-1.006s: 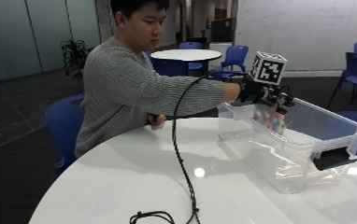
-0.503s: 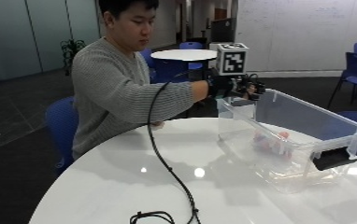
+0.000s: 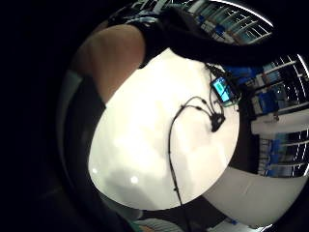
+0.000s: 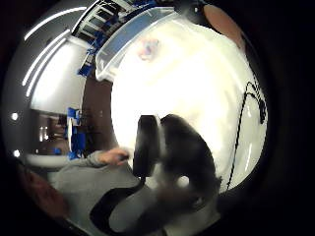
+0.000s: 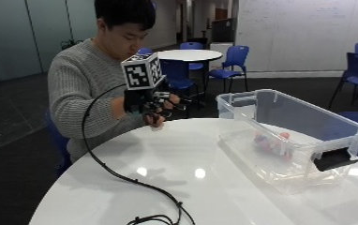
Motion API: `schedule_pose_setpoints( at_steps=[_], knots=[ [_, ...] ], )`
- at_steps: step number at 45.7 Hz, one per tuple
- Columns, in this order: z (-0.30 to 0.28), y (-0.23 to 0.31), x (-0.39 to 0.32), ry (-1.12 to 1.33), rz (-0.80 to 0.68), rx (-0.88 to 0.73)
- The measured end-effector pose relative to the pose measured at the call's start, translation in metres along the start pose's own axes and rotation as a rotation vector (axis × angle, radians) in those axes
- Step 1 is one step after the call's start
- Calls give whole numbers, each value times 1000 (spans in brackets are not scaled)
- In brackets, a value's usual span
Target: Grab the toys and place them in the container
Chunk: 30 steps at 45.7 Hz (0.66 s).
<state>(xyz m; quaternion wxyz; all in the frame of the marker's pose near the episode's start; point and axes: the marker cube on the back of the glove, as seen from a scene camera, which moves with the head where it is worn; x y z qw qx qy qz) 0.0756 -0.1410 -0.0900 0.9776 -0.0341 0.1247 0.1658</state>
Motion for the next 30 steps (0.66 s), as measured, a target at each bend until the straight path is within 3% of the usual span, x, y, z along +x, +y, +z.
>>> schedule_pose_setpoints(
  at_steps=[10, 18, 30],
  knots=[
    [35, 103, -49, -37, -100, 22],
    [75, 188, -92, -146, -83, 49],
    [89, 208, -75, -113, -52, -8]
  ],
)
